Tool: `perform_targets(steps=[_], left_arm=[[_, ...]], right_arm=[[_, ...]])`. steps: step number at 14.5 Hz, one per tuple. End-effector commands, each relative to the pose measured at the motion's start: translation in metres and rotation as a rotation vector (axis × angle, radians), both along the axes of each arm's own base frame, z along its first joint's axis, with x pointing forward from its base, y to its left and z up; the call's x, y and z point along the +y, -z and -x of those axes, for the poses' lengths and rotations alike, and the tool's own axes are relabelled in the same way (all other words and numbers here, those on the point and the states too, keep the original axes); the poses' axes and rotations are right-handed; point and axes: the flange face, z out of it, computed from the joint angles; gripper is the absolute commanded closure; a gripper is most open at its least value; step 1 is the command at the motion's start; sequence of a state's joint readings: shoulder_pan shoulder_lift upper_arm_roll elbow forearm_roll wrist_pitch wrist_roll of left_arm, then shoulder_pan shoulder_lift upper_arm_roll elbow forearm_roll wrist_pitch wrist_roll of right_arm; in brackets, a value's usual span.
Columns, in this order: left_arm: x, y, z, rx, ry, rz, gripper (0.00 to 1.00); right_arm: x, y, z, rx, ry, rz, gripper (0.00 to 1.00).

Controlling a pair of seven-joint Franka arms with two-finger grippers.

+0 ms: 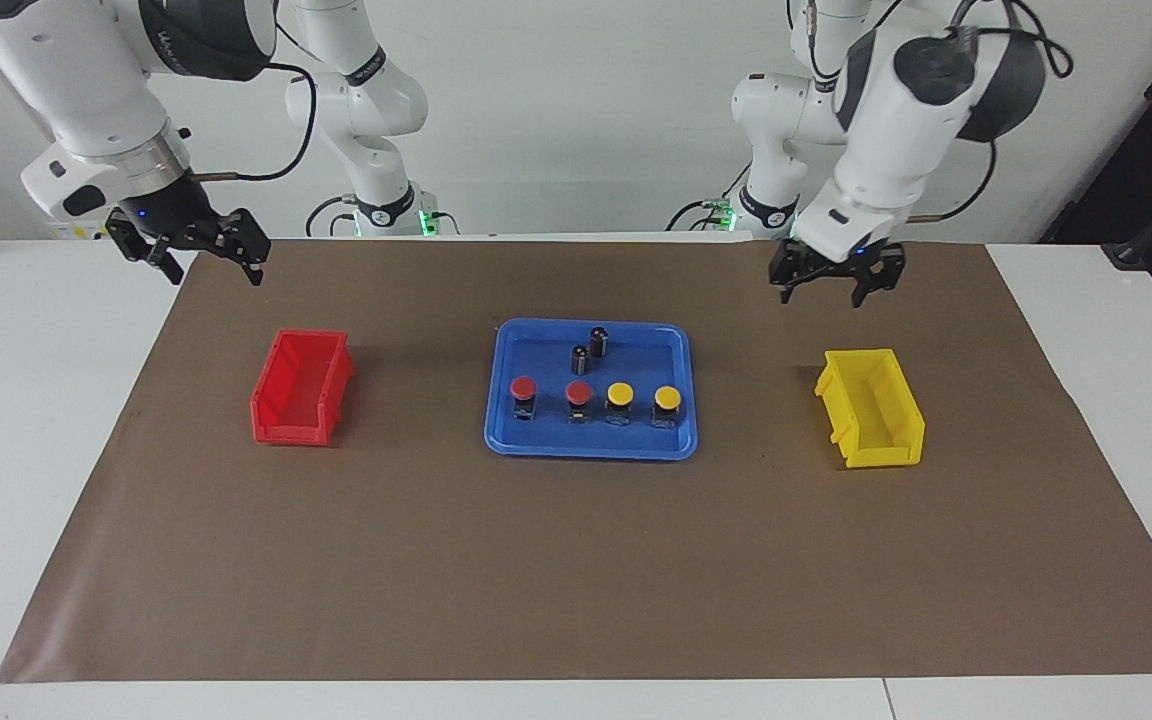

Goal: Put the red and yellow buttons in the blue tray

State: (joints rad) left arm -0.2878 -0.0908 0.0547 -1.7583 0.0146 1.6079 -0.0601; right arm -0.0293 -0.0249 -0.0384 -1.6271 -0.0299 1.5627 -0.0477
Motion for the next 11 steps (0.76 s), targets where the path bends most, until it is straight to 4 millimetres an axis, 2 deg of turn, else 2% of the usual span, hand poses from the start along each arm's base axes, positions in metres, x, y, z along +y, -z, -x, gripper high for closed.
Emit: perform_targets(steps=[1,4,11], left_arm=[[0.041,-0.034,-0.003,0.019,0.002,0.033,0.00],[0.076,-0.039,-0.009,0.013,-0.012,0.060,0.00],[0.095,-0.044,-0.015,-0.002,-0.053,0.074,0.00]], right_arm=[[0.001,0.002,0.003,0.008,-0.012,0.001,0.00],[0.000,0.002,0.003,0.009,-0.011,0.003,0.00],[-0.001,0.002,0.003,0.009,-0.009,0.003,0.00]])
